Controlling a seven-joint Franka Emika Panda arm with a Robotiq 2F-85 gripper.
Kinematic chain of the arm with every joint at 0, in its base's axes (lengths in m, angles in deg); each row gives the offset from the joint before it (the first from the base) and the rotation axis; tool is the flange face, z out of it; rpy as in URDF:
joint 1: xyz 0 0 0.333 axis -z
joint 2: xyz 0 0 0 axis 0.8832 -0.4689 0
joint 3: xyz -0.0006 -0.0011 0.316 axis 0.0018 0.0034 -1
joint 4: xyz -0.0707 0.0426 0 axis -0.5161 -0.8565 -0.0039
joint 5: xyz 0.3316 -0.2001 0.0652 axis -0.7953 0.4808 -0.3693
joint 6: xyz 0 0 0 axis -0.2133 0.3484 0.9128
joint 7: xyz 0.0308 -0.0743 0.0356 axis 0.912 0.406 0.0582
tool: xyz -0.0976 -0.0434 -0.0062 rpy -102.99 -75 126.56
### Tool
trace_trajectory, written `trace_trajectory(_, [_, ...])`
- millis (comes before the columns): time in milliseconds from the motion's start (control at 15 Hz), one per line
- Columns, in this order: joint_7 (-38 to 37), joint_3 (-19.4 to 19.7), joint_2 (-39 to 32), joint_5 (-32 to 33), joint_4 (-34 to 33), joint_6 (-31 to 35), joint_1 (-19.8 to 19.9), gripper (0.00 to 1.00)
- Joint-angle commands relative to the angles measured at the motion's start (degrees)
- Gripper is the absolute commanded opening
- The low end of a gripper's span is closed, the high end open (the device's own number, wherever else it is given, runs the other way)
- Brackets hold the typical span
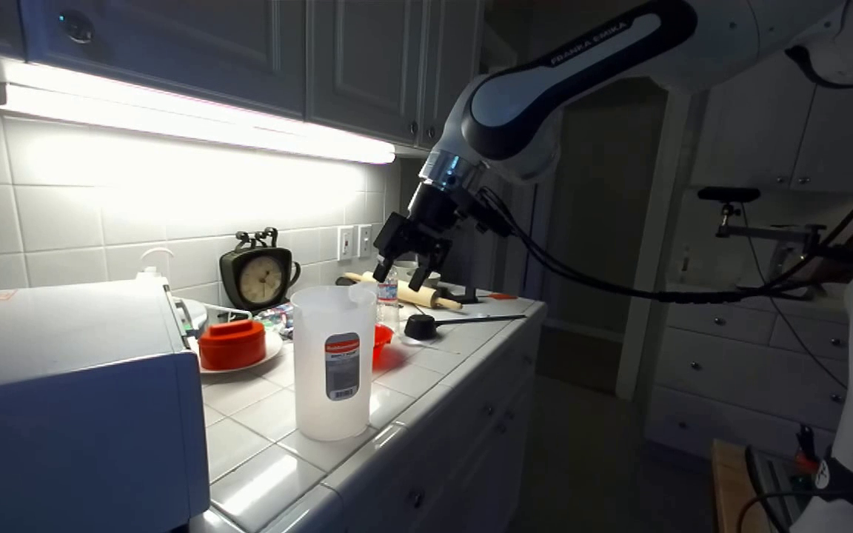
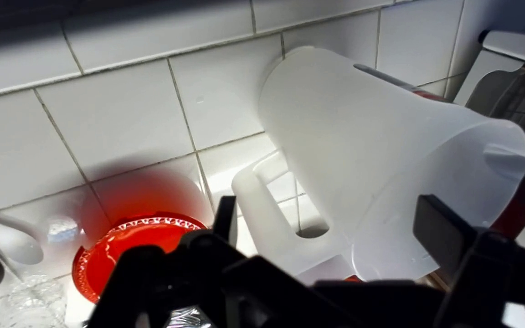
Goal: Move the jar to the right and open the oven
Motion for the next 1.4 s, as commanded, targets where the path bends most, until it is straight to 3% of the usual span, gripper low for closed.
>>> trace_trajectory(0, [-3.94, -0.4, -5.97, 6.54, -5.21, 2.32, -1.08, 1.0])
trace_trajectory(333, [-8.42, 0.01, -10.97, 10.18, -9.54, 3.71, -2.47, 1.0])
trace_trajectory(400, [-9.62, 0.12, -11.43, 10.34, -10.19, 3.42, -2.8, 0.84])
trace_trajectory(467, [-10.54, 0.19, -11.73, 10.29, -10.8, 3.01, -3.03, 0.74])
trace_trajectory(1067, [-29.46, 3.87, -12.78, 16.16, -13.64, -2.42, -6.4, 0.09])
trace_trajectory(1200, [-32.72, 4.19, -12.45, 17.2, -13.62, -3.93, -6.66, 0.0])
trace_trajectory(1333, [-35.03, 4.14, -12.31, 17.76, -13.85, -6.12, -6.6, 0.0])
